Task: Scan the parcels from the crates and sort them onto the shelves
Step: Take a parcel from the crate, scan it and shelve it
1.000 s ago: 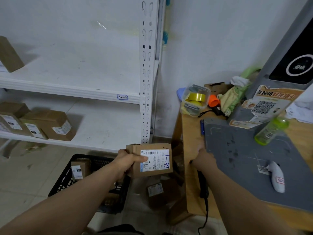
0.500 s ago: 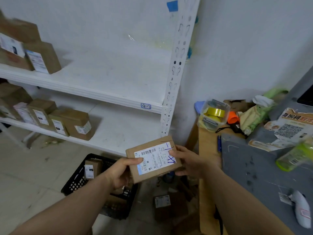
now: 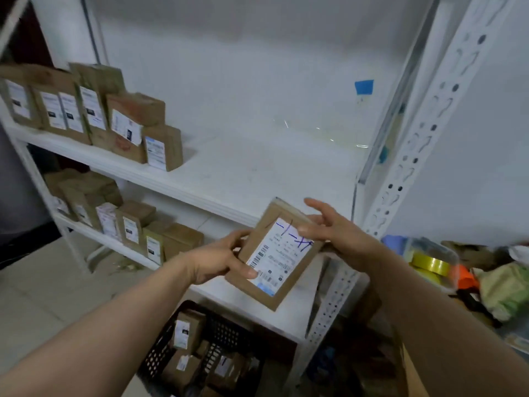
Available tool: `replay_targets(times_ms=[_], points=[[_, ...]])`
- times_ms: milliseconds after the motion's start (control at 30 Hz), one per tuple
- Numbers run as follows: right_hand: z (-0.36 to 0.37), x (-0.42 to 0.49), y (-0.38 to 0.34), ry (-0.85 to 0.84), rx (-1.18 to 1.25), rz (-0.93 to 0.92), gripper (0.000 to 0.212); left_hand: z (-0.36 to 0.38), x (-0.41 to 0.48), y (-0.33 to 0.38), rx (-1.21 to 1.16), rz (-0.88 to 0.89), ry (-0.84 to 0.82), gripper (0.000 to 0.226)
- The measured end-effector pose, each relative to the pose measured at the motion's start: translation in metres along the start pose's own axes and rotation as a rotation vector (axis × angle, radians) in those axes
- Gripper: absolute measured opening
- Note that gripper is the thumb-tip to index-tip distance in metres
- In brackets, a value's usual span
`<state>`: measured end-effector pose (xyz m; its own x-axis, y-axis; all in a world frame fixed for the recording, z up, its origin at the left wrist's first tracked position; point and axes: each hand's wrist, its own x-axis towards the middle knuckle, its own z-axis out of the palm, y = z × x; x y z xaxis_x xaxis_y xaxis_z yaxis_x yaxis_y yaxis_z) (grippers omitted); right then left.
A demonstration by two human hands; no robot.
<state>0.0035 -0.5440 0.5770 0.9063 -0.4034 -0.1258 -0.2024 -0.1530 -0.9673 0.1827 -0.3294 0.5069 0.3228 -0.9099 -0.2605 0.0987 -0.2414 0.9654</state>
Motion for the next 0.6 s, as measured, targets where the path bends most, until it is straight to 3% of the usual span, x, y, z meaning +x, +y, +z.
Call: replay_targets(times_ms=[67, 133, 233, 367, 600], points=[[0.015, 0.025, -0.022, 0.029, 0.158, -0.06, 0.109, -0.037, -0.002, 0.022, -0.084, 0.069, 0.086, 0.106], [0.043, 0.047, -0.036, -0.021, 0.119, -0.03, 0.12, -0.071, -0.003, 0.037, -0.171, 0.111, 0.132, 0.1], [0.092, 0.081, -0.043, -0.079, -0.028, 0.034, 0.1, -0.112, -0.002, 0.052, -0.15, 0.15, 0.118, 0.102], [0.129, 0.135, -0.058, -0.023, -0.006, 0.043, 0.08, -0.166, 0.003, 0.066, -0.131, 0.142, 0.146, 0.1], [0.167, 0.231, -0.075, 0.24, -0.035, 0.009, 0.106, -0.232, 0.023, 0.084, 0.18, 0.052, 0.513, 0.093]])
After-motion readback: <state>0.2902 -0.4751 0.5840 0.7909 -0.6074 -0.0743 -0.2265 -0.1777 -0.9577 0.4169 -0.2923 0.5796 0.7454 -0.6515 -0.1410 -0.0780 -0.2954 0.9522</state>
